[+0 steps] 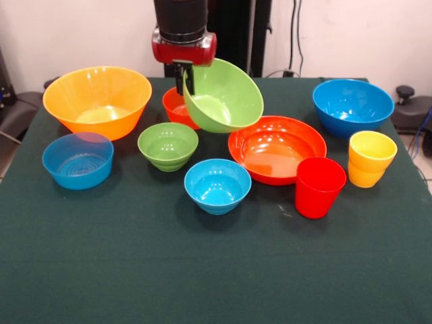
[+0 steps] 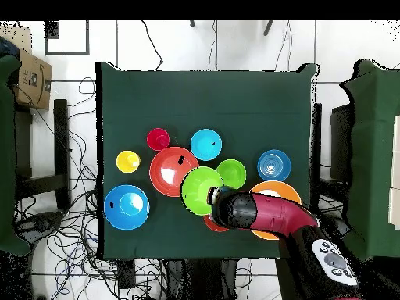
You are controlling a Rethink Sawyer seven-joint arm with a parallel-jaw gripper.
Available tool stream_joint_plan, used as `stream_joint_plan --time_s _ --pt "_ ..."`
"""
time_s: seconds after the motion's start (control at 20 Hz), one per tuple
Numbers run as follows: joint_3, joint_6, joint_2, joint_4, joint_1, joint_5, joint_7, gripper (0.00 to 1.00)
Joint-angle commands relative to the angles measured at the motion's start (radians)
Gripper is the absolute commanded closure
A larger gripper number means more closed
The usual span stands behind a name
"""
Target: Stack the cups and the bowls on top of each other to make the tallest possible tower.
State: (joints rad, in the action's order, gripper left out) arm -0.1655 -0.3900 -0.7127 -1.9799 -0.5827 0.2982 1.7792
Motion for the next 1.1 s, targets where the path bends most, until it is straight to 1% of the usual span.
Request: stream_joint_plan --time_s 0.05,0.4,0.65,0.85,1.1 --pt "-0.106 0.05 0.042 0.036 -0.021 0.075 -0.037 1.0" --pt "-0.127 0.031 0.05 0.056 -0.045 0.091 -0.048 1.0" --pt "-0.116 0.062 0.089 0.092 -0.032 0.12 -0.03 1.0" --pt "-0.114 0.079 0.115 0.112 -0.025 0.131 -0.017 1.0" --pt "-0.13 0.056 0.094 0.102 -0.039 0.126 -0.019 1.0"
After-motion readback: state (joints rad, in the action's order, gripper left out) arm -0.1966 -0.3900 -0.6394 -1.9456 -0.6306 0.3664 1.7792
